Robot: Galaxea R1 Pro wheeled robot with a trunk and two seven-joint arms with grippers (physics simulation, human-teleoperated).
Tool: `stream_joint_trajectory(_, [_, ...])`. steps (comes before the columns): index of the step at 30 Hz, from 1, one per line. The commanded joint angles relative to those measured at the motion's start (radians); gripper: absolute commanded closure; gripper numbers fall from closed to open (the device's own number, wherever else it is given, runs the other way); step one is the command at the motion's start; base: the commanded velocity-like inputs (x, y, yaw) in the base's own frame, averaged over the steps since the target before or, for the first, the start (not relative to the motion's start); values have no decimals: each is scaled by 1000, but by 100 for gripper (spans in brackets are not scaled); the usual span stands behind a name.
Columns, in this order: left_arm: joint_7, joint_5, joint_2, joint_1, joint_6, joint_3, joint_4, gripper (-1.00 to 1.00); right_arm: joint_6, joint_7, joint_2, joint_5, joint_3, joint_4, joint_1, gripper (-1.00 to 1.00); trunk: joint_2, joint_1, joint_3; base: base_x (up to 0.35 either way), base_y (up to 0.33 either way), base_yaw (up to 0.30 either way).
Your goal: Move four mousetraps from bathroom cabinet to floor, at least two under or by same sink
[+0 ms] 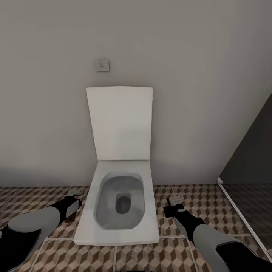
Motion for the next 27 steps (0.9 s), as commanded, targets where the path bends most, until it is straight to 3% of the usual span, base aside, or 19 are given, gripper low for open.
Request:
stream_joint_trajectory(1, [8,3,1,-1,2,-6,-4,100,6,-3,0,0,7,-2,0,100,0,0,-1,0,0,0])
stream_joint_trajectory(20, [7,3,1,-1,2,-6,2,100,10,-7,3,-3,6,-1,0,100,4,-9,73,0,0,0])
stream_joint_trajectory(27, [4,3,6,0,1,-6,3,100,36,-74,20,-5,7,6,0,100,15,-17,99,0,0,0])
